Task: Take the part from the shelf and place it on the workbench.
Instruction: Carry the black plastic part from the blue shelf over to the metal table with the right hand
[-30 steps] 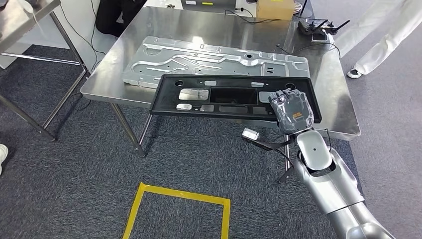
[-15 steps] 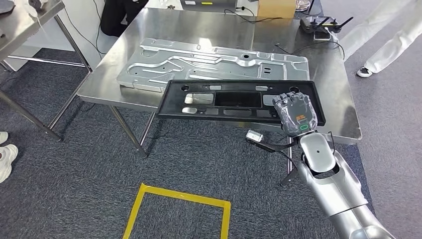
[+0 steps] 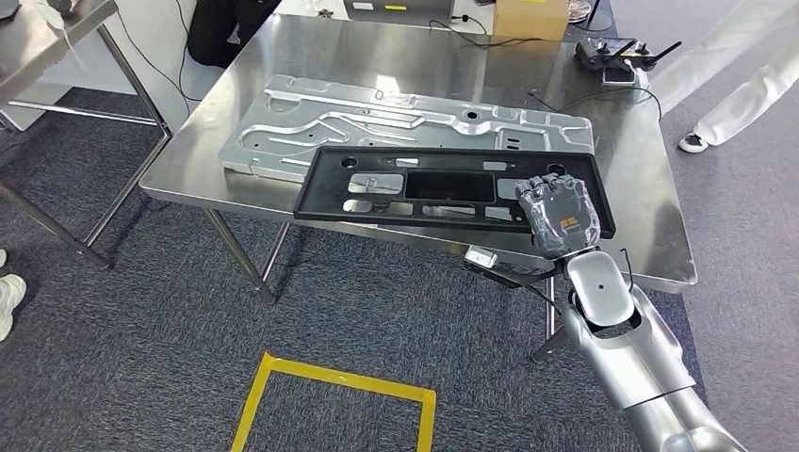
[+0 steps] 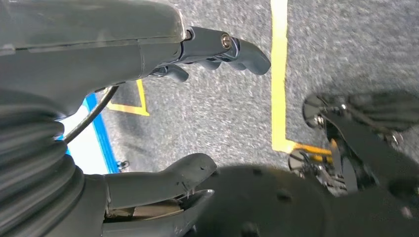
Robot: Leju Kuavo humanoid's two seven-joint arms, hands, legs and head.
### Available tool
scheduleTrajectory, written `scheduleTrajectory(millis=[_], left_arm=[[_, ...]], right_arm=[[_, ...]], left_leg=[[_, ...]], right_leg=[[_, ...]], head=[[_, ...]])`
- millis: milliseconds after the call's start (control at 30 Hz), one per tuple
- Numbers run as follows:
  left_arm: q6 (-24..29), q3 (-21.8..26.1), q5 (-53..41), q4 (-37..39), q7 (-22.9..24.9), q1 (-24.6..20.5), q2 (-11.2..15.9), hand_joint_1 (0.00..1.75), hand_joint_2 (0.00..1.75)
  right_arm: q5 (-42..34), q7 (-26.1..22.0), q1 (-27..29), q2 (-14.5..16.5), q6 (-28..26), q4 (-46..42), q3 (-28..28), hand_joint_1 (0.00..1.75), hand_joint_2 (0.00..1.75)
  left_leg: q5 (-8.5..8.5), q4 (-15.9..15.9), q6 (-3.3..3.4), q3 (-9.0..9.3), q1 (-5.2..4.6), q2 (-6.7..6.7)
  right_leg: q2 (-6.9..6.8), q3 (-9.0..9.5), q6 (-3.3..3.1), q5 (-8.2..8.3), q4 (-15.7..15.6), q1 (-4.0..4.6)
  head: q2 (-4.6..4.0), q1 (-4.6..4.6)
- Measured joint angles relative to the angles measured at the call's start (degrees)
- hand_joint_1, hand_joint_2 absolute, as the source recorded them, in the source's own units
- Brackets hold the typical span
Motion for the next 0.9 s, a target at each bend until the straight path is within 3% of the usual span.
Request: scheduleTrajectory(millis=[67,100,167,200,233,267,333,367,400,467,567,600,667,700,733,767,833,867,900], left_arm=[[0.1,0.0,0.1,0.0,0.0,0.1,0.0,0.00,1.75],[0.1,0.0,0.1,0.0,0.0,0.2,0.0,0.00,1.75],[0.1,0.1,0.1,0.0,0.0,0.1,-0.1,0.00,1.75],[0.1,0.1,0.0,0.0,0.0,0.1,-0.1,0.00,1.75],[0.1,0.1,0.0,0.0,0.0,0.1,-0.1,0.00,1.75],[0.1,0.1,0.0,0.0,0.0,0.1,-0.1,0.00,1.75],[0.0,0.1,-0.2,0.0,0.0,0.2,-0.2,0.00,1.75],[0.0,0.1,-0.3,0.0,0.0,0.2,-0.2,0.00,1.75],[0.0,0.1,-0.3,0.0,0.0,0.2,-0.2,0.00,1.75],[0.0,0.1,-0.3,0.0,0.0,0.0,-0.3,0.00,1.75],[0.1,0.1,-0.4,0.0,0.0,-0.1,-0.2,0.00,1.75],[0.1,0.1,-0.4,0.0,0.0,-0.1,-0.2,0.00,1.75],[0.1,0.1,-0.5,0.0,0.0,-0.1,-0.2,0.00,1.75],[0.1,0.1,-0.5,0.0,0.0,-0.1,-0.2,0.00,1.75],[0.1,0.1,-0.5,0.0,0.0,0.0,-0.2,0.00,1.75],[0.1,0.1,-0.5,0.0,0.0,0.0,-0.2,0.00,1.75],[0.1,0.1,-0.6,0.0,0.0,0.1,-0.2,0.00,1.75],[0.1,0.1,-0.6,0.0,0.0,0.2,-0.2,0.00,1.75],[0.1,0.1,-0.6,0.0,0.0,0.3,-0.2,0.00,1.75]], right_arm=[[0.0,0.0,0.0,0.0,0.0,-0.2,0.0,1.75,1.75],[0.0,0.0,0.0,-0.1,0.1,-0.3,0.0,1.75,1.75],[-0.1,0.0,0.1,-0.1,0.1,-0.3,0.0,1.75,1.75],[-0.1,0.0,0.2,-0.1,0.1,-0.2,0.0,1.75,1.75],[-0.1,0.0,0.4,-0.2,0.2,-0.2,-0.1,1.75,1.75],[-0.1,-0.1,0.5,-0.2,0.2,-0.2,-0.1,1.75,1.75],[-0.1,-0.1,0.6,-0.3,0.3,-0.2,-0.1,1.75,1.75],[-0.1,-0.1,0.6,-0.3,0.3,-0.2,-0.1,1.75,1.75],[-0.1,-0.1,0.5,-0.3,0.3,-0.2,-0.1,1.75,1.75],[-0.2,-0.1,0.5,-0.3,0.2,-0.3,-0.1,1.75,1.75],[-0.2,-0.1,0.6,-0.3,0.2,-0.3,-0.2,1.75,1.75],[-0.3,0.0,0.7,-0.4,0.2,-0.3,-0.2,1.75,1.75],[-0.4,0.0,0.7,-0.4,0.2,-0.4,-0.3,1.75,1.75],[-0.4,0.0,0.9,-0.4,0.2,-0.4,-0.3,1.75,1.75],[-0.4,0.0,1.1,-0.4,0.2,-0.4,-0.3,1.75,1.75],[-0.4,0.0,1.3,-0.4,0.2,-0.4,-0.3,1.75,1.75],[-0.4,0.0,1.6,-0.4,0.2,-0.4,-0.3,1.75,1.75],[-0.4,0.0,1.5,-0.4,0.2,-0.4,-0.3,1.75,1.75],[-0.4,0.1,1.5,-0.4,0.2,-0.4,-0.3,1.75,1.75]], left_leg=[[-0.06,-1.3,0.36,1.30,0.38,0.01],[-0.20,-1.7,0.56,1.84,0.45,0.02],[-0.79,-1.8,0.87,2.50,0.41,-0.05],[-1.18,-1.7,0.92,2.86,0.39,-0.11],[-1.63,-1.6,0.90,3.34,0.37,-0.20],[-2.13,-1.4,0.84,3.92,0.37,-0.28],[-3.30,-1.1,0.53,4.99,0.30,-0.37],[-3.76,-0.9,0.28,5.25,0.23,-0.41],[-4.09,-0.8,0.01,5.32,0.17,-0.43],[-4.46,-0.8,-0.57,5.39,0.10,-0.48],[-5.98,1.0,-1.49,5.01,0.12,-0.28],[-7.15,3.7,-1.79,3.68,0.26,-0.18],[-9.75,11.4,-2.31,-0.87,0.62,-0.07],[-10.21,14.5,-2.51,-3.08,0.79,-0.04],[-9.44,15.6,-2.63,-4.42,0.90,-0.02],[-7.39,14.4,-2.69,-4.60,0.98,0.01],[-1.84,7.2,-2.61,-2.36,1.03,0.07],[-0.02,3.9,-2.51,-1.08,0.92,0.10],[0.66,1.6,-2.29,-0.19,0.80,0.11]], right_leg=[[-0.02,-0.74,0.45,-1.28,2.2,0.03],[0.00,-2.36,0.56,-2.53,5.2,-0.04],[0.04,-7.31,0.81,-4.90,12.9,-0.03],[0.03,-9.34,0.91,-4.91,15.3,-0.04],[0.03,-10.43,0.97,-3.63,15.6,-0.04],[0.02,-10.33,0.95,-1.18,13.7,-0.04],[0.01,-8.11,0.60,4.31,6.5,0.03],[0.03,-7.02,0.27,5.74,3.4,0.16],[0.05,-6.41,-0.06,6.25,1.7,0.31],[0.16,-6.10,-0.72,5.64,0.9,0.47],[0.12,-4.79,-1.69,5.12,0.1,-0.14],[0.05,-4.23,-1.98,4.88,-0.1,-0.28],[0.00,-3.46,-2.28,4.25,-0.2,-0.31],[0.00,-3.06,-2.25,3.88,-0.2,-0.33],[0.01,-2.55,-2.16,3.46,-0.2,-0.38],[0.04,-1.92,-2.01,3.00,-0.2,-0.45],[0.11,-0.60,-1.54,1.97,-0.2,-0.63],[0.17,-0.20,-1.23,1.56,-0.2,-0.59],[0.22,-0.07,-0.92,1.29,-0.2,-0.53]], head=[[0.00,0.07],[0.00,0.11],[0.00,0.16],[0.00,0.16],[0.00,0.16],[0.00,0.16],[0.00,0.18],[0.00,0.17],[0.00,0.15],[0.00,0.13],[0.00,0.09],[0.00,0.07],[0.00,0.03],[0.00,0.03],[0.00,0.03],[0.00,0.03],[0.00,0.03],[0.00,0.03],[0.00,0.04]])
